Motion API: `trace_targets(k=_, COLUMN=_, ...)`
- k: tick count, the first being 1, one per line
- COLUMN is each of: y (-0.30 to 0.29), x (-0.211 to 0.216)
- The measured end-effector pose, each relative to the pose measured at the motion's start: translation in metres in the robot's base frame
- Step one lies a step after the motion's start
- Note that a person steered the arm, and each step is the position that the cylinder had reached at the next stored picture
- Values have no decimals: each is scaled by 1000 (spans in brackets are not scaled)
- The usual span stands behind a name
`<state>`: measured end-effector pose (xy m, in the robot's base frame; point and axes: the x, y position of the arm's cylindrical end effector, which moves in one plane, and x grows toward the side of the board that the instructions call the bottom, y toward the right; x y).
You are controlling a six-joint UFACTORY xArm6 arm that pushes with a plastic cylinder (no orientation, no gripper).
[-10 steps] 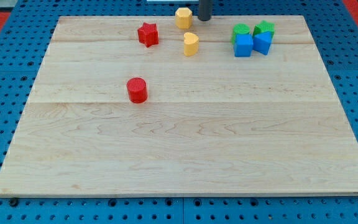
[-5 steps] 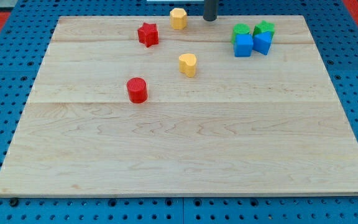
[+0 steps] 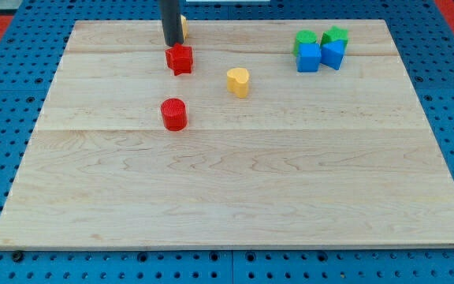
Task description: Push the yellow hexagon above the red star
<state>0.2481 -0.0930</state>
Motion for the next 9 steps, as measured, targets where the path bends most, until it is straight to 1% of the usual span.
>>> trace_targets(k=3, y=0, x=7)
trace_targets(k=4, y=16, x=7)
trace_targets(k=5, y=53, x=5)
trace_targets(k=6, y=89, x=24)
trace_targets(k=7, y=75, x=53)
trace_targets(k=8, y=66, x=50)
trace_targets(k=9, y=64, x=15)
